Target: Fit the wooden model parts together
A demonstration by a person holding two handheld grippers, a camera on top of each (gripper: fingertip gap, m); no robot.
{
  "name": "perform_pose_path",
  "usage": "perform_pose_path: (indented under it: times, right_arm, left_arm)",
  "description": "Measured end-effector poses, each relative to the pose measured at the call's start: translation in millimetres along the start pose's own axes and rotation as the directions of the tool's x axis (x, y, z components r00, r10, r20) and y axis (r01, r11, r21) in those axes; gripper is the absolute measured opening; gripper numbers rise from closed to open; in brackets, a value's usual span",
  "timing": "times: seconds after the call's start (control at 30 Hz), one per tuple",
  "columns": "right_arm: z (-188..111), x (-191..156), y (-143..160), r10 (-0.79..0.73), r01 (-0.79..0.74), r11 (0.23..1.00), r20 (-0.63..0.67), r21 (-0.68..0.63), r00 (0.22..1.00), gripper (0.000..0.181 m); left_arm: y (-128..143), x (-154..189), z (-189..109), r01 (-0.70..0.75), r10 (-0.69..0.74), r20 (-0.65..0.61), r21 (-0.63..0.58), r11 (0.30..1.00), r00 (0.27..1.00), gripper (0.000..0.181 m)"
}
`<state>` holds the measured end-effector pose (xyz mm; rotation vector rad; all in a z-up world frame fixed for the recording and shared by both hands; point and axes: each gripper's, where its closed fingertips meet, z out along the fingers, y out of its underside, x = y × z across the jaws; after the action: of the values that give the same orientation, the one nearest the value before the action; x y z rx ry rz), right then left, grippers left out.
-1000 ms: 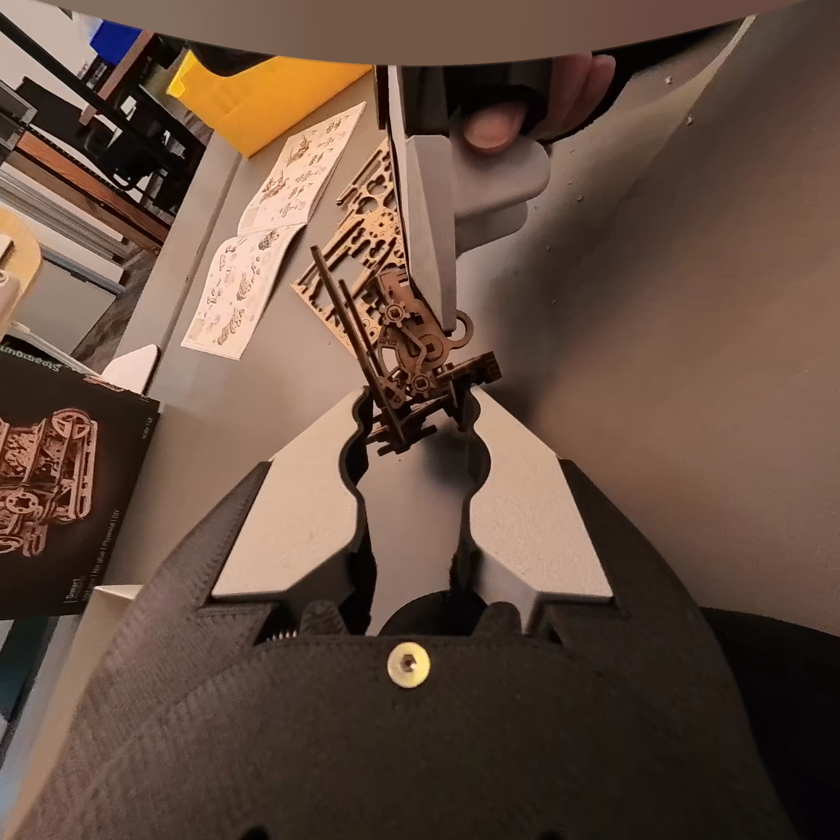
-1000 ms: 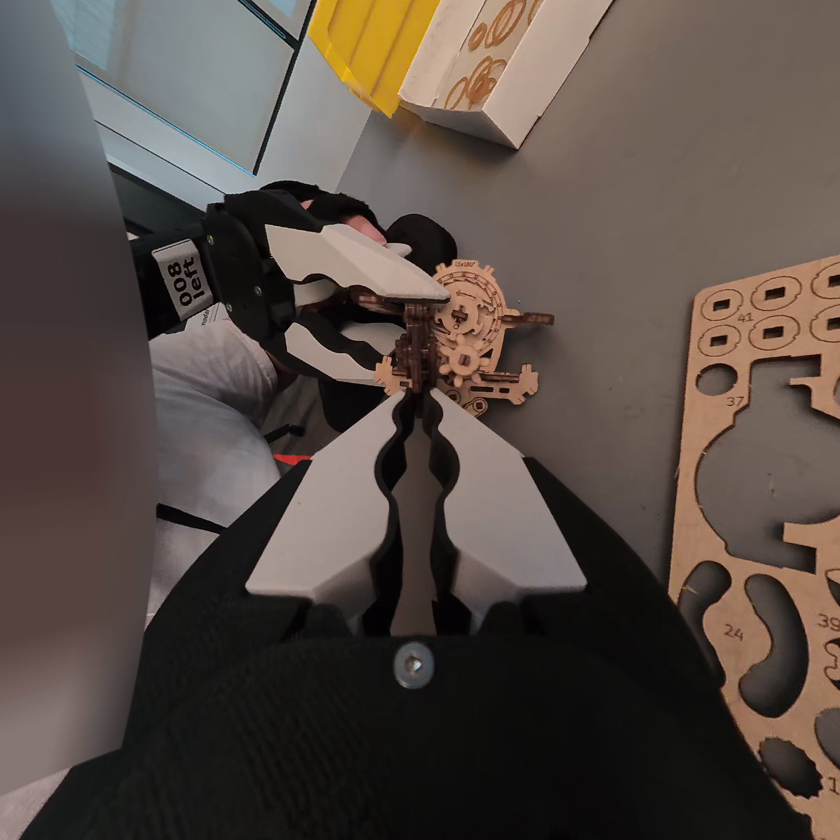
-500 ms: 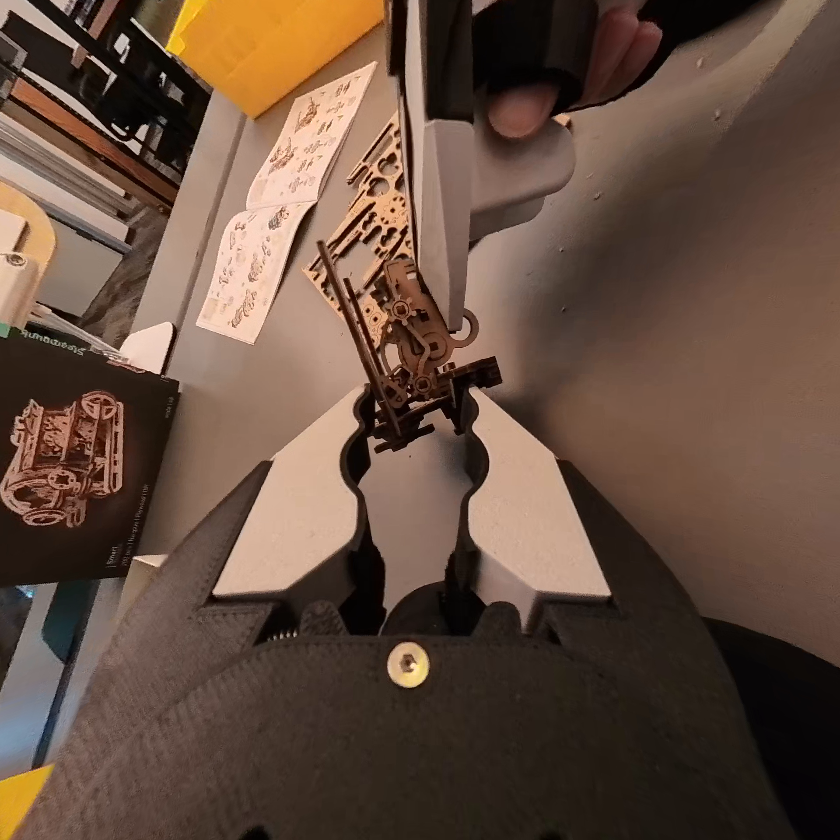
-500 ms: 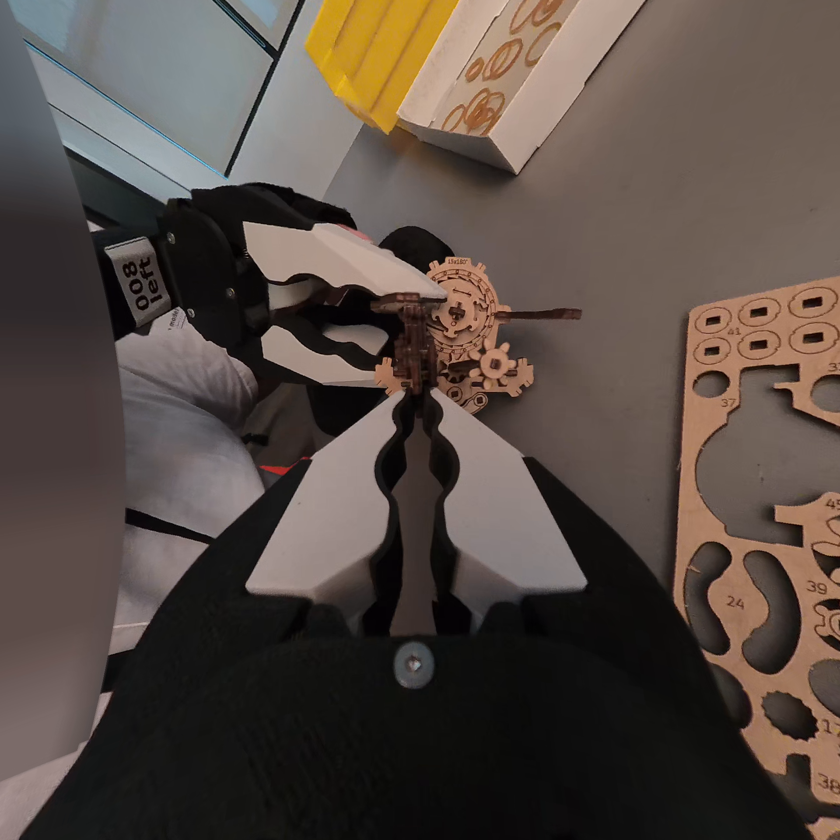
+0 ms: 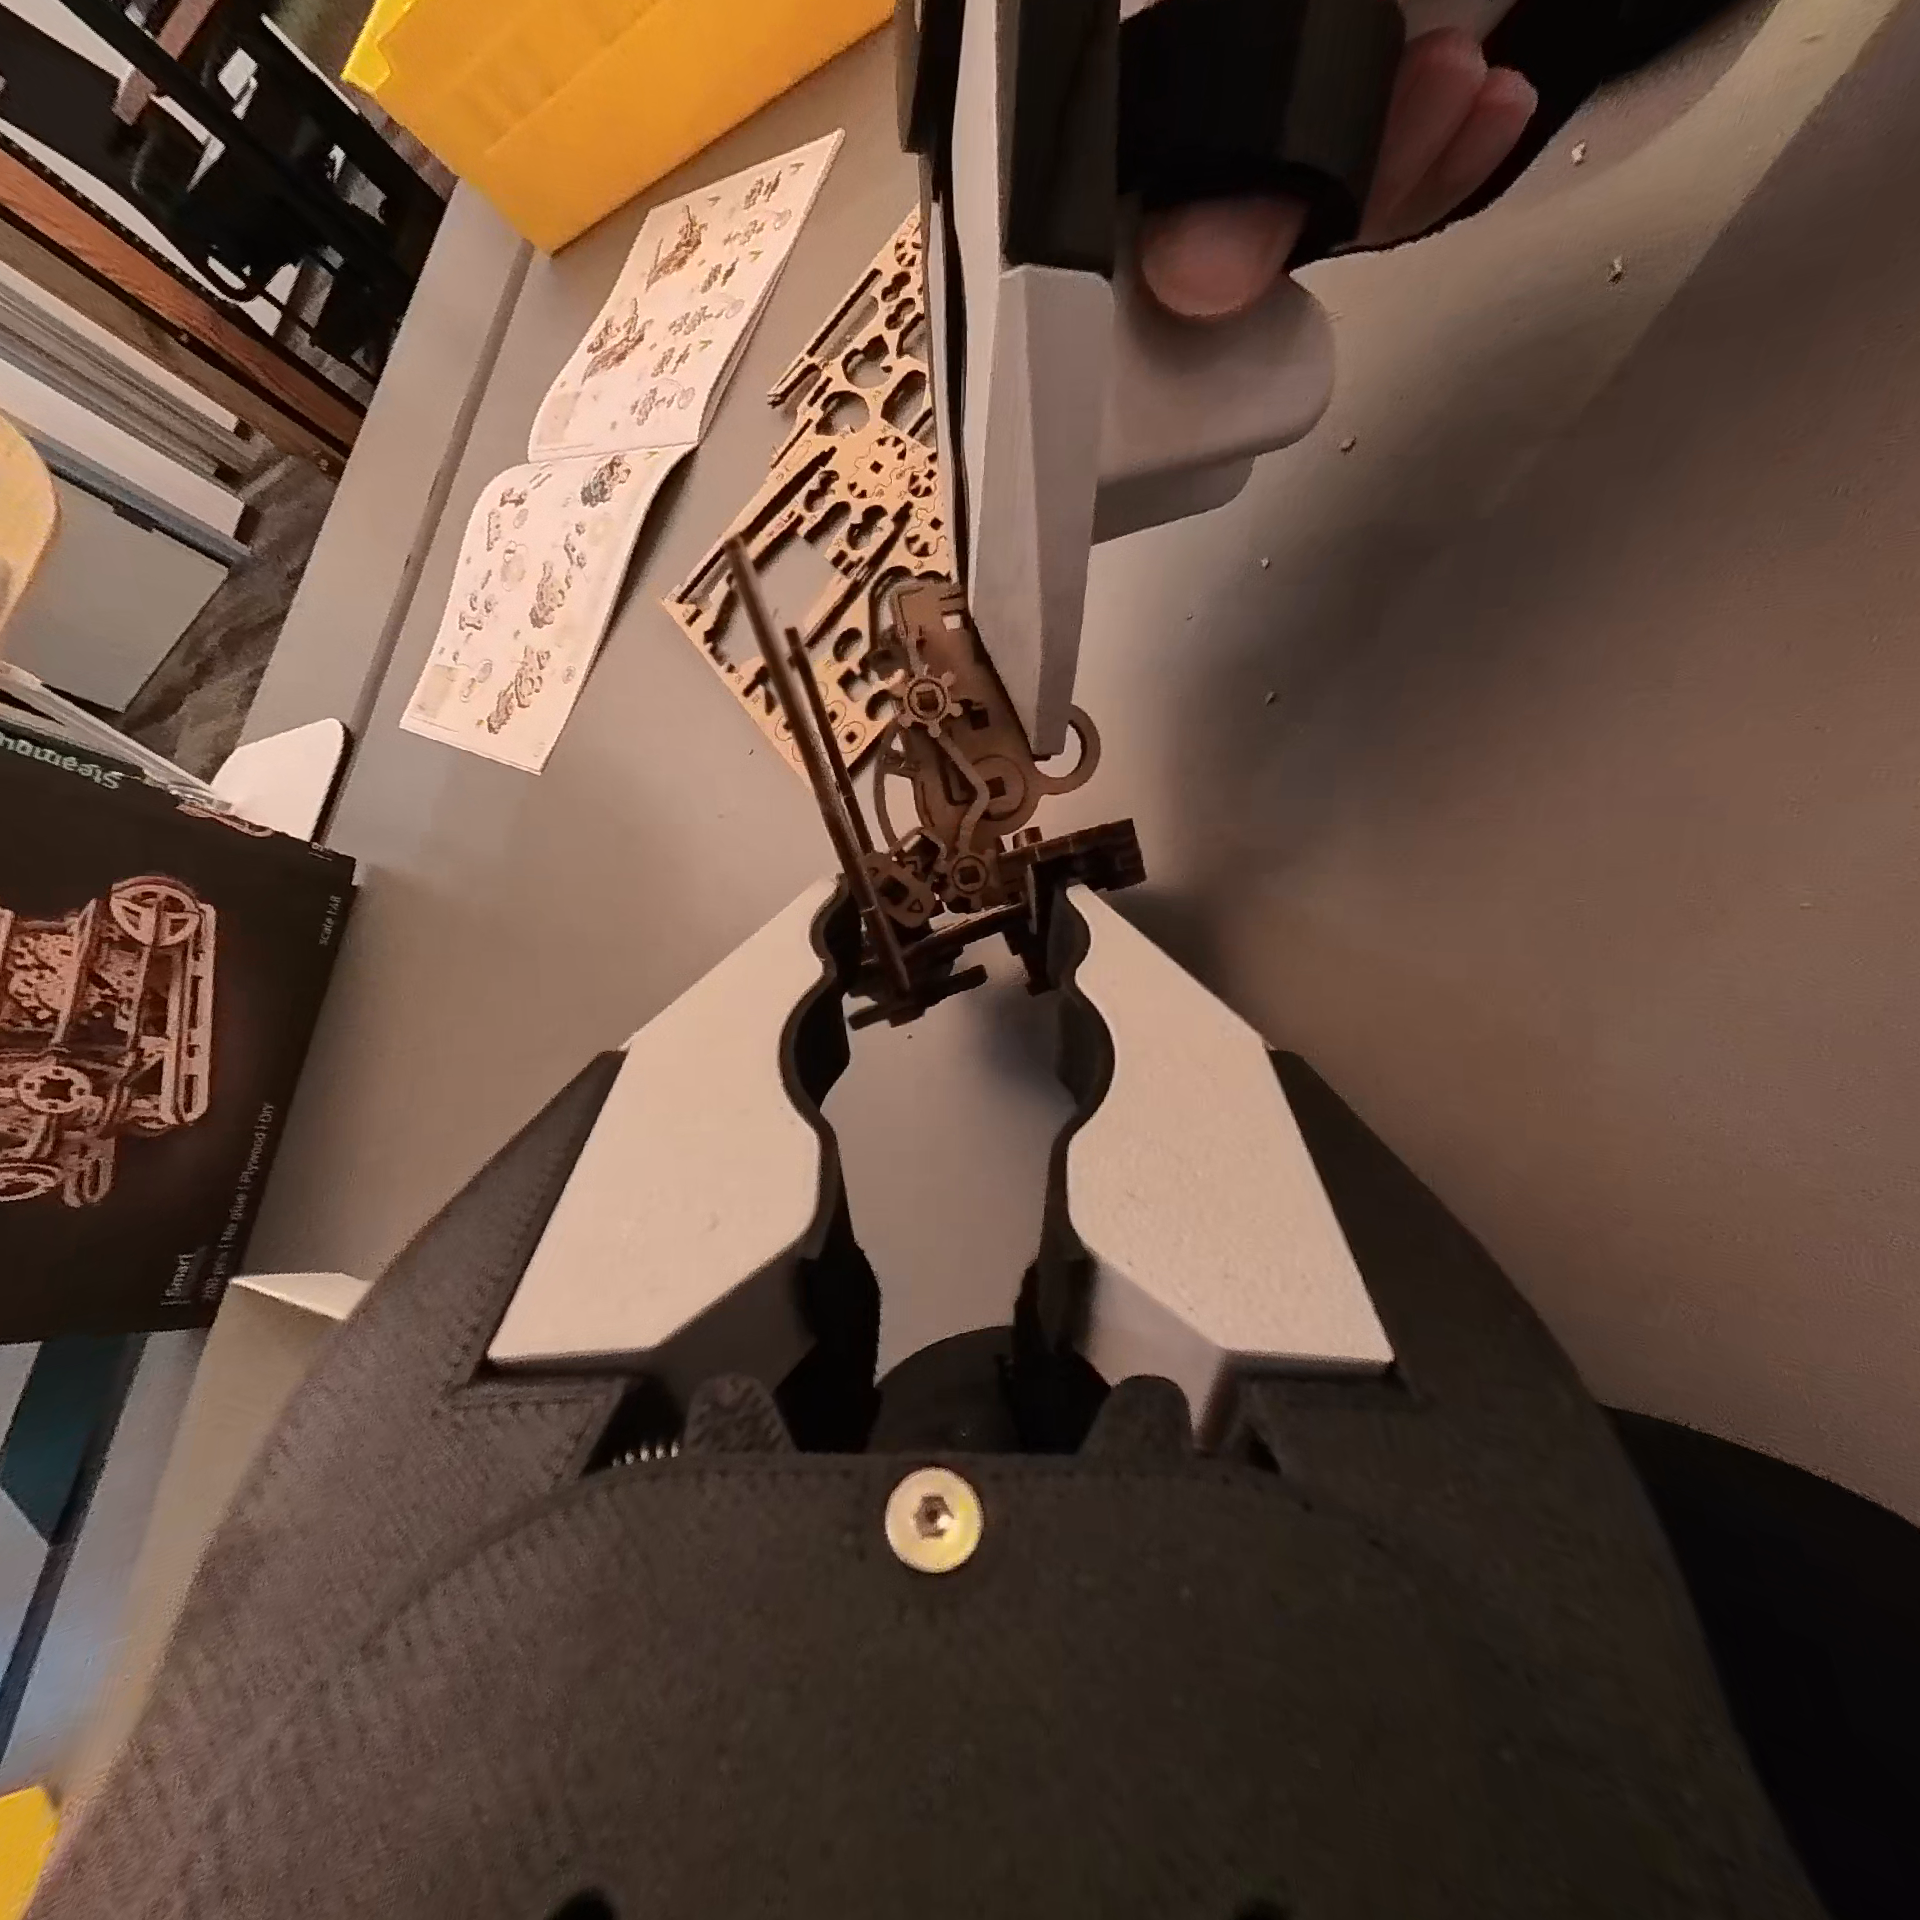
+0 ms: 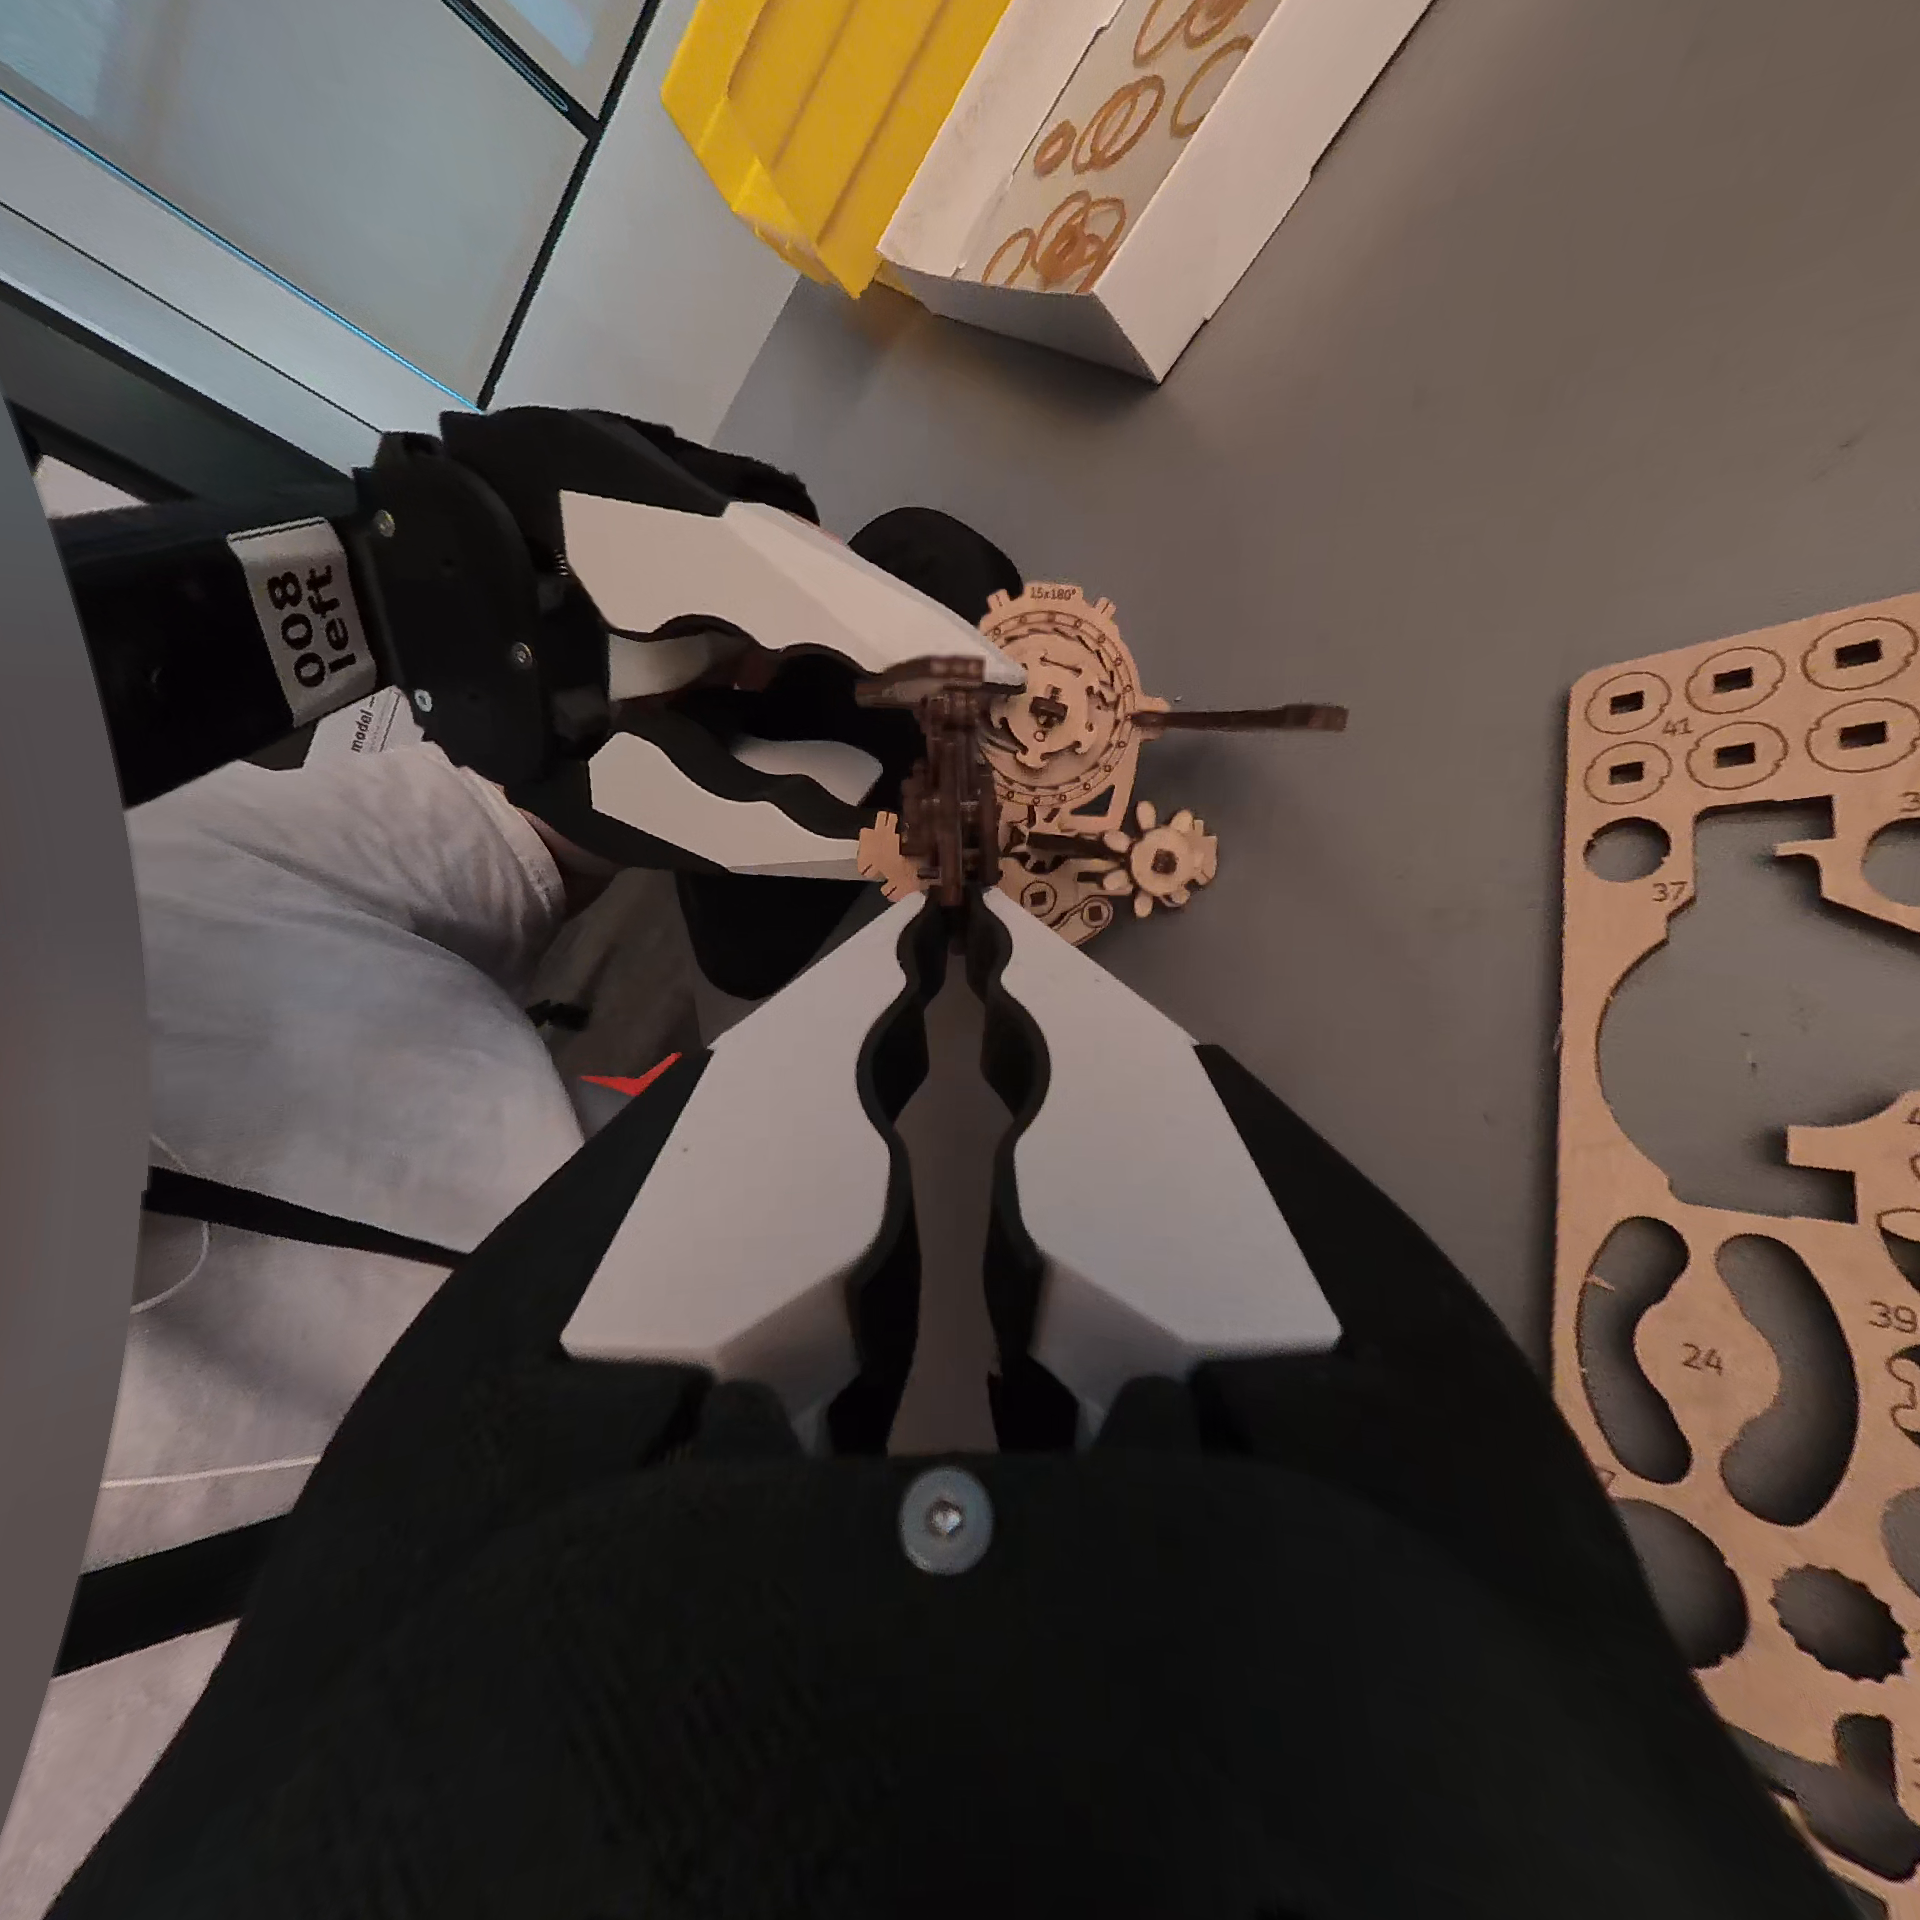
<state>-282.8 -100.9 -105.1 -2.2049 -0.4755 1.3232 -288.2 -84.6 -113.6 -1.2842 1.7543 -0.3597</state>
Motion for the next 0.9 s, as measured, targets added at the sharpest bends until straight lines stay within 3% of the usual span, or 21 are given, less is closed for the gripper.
perform_pose_path:
  times: [0.67, 0.8, 0.9]
  right_arm:
    - [1.2, 2.4, -6.0, 0.073, -0.080, 0.990, 0.062, 0.117, 0.995, 0.001]
    - [-2.4, 4.3, -9.9, 0.125, -0.140, 0.977, 0.101, 0.162, 0.987, 0.001]
    - [-0.8, 2.4, -9.0, 0.151, -0.172, 0.971, 0.136, 0.167, 0.979, 0.001]
  left_arm:
    - [3.0, -4.2, 1.0, 0.105, -0.105, -0.025, 0.010, 0.994, 0.994, 0.033]
    - [1.1, -5.1, 3.0, 0.129, -0.128, -0.023, 0.045, 0.991, 0.991, 0.034]
    - [-1.4, -1.7, 2.8, 0.155, -0.152, -0.046, 0.065, 0.986, 0.987, 0.045]
